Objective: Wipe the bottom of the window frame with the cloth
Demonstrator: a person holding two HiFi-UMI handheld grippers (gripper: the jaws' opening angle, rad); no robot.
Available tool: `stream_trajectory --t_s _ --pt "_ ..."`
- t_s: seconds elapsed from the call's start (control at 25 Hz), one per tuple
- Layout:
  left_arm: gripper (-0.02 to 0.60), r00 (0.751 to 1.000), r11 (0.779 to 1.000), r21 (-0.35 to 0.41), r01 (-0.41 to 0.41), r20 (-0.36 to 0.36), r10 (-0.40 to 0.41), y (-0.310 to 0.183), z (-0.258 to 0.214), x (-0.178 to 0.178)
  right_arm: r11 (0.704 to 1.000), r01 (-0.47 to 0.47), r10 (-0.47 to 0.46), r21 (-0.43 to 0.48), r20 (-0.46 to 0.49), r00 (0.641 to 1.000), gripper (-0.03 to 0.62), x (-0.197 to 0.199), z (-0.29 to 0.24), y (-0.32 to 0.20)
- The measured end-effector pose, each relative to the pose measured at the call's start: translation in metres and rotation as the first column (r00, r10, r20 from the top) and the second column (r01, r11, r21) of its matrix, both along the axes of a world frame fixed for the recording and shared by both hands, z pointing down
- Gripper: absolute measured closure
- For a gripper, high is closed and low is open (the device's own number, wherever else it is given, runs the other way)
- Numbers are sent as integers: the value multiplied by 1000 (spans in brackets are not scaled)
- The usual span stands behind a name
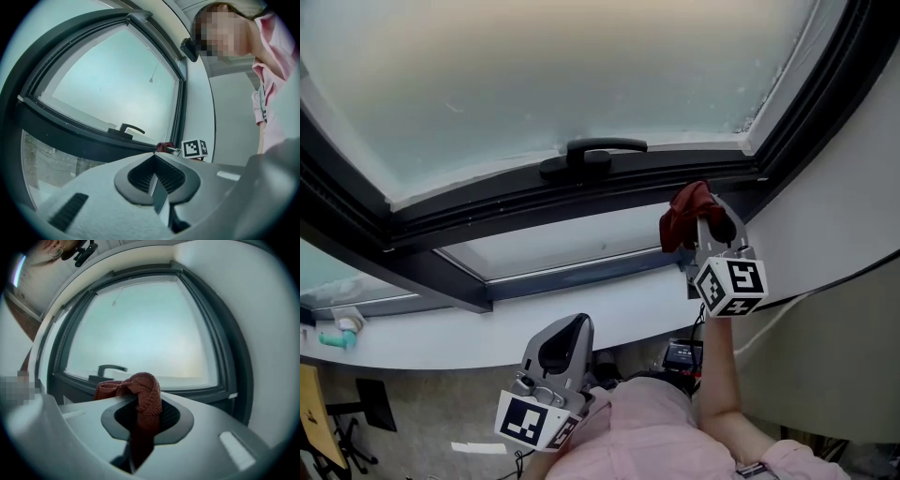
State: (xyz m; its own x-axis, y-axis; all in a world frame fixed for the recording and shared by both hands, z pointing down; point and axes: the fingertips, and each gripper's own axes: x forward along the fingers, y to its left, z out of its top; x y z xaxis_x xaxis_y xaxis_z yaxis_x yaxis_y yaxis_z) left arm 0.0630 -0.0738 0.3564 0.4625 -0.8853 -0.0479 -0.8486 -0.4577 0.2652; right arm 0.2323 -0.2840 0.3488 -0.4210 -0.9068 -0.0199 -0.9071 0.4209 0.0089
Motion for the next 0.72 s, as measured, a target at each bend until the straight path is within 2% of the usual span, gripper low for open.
stream_trajectory --t_s 0.12,0.32,0.56,0.72 --pt "580 1000 1000 -7 2 -2 -2 4 2 -13 990 105 -106 -91 -8 994 533 -59 20 16" --pt "580 1000 1000 -20 10 1 -10 13 0 -45 976 163 -162 -145 23 987 533 -121 34 28" --pt "580 999 999 -21 33 8 -33 20 -5 -91 970 163 -163 -183 15 987 533 -169 55 31" --pt "580 999 999 -19 43 17 -43 25 -4 -116 985 111 -106 -132 46 993 533 -182 52 23"
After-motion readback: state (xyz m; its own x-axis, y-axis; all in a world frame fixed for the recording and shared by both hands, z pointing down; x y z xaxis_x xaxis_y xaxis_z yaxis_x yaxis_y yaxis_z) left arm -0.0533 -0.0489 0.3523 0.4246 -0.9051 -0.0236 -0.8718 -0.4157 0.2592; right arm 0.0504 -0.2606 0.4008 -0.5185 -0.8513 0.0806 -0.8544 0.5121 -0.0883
